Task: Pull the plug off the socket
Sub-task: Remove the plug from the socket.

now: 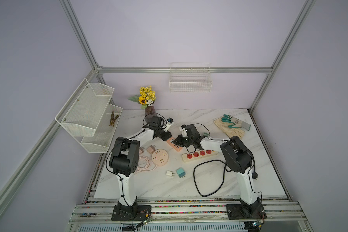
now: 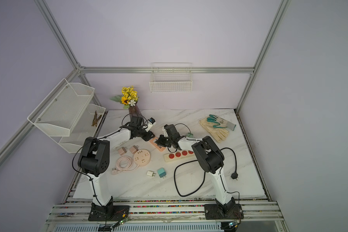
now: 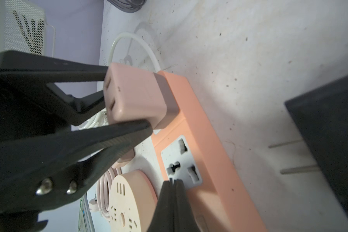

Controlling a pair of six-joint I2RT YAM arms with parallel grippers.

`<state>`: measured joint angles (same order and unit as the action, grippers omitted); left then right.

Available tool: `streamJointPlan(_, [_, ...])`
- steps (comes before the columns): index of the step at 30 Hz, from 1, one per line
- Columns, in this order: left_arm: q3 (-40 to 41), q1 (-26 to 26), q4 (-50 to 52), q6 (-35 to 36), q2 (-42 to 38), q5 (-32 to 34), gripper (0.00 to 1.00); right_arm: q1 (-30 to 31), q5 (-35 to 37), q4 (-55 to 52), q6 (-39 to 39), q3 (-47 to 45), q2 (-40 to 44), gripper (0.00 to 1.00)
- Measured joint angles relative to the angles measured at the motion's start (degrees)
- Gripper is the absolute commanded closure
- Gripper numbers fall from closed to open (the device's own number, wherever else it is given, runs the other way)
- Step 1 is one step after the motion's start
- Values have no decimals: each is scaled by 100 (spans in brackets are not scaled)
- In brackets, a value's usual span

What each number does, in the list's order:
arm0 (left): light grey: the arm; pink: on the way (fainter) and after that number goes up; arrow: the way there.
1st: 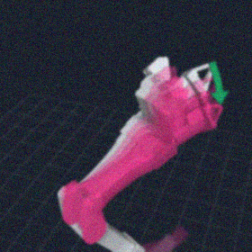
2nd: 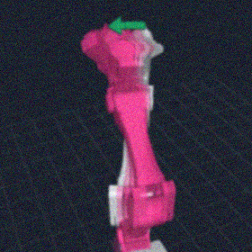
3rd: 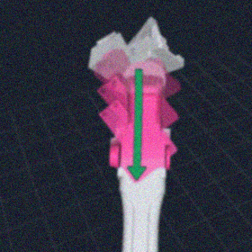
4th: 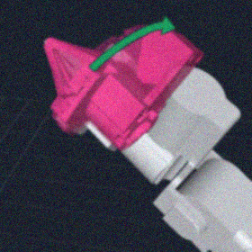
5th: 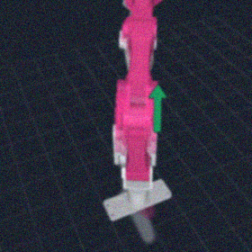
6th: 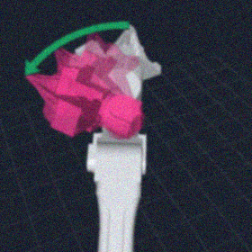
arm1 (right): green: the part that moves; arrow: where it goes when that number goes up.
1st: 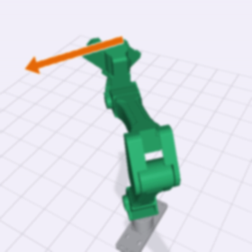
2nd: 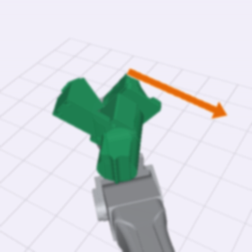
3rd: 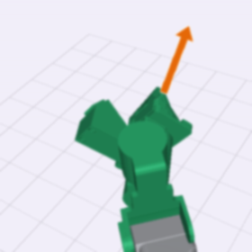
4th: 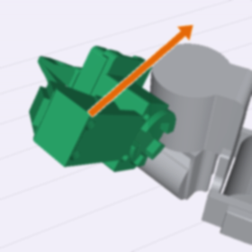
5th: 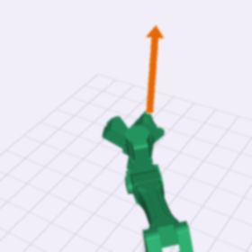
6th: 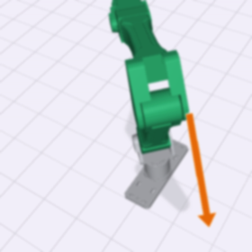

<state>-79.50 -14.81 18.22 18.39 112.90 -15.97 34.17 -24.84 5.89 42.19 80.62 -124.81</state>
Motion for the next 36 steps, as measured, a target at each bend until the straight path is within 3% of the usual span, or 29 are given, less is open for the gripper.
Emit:
streamJointPlan(15, [26,4,-479,-479,-656,-404,94,0,31,-111,-90,85,-35,100])
streamJointPlan(21, [341,4,-535,-1012,-1104,-289,94,-4,-50,-122,-92,118,-35,100])
streamJointPlan(27, [581,4,-345,-1764,-1941,94,93,-4,-179,-525,-225,339,13,73])
streamJointPlan(36, [190,15,1161,-2577,-2647,293,92,-94,-133,-955,-592,66,1202,47])
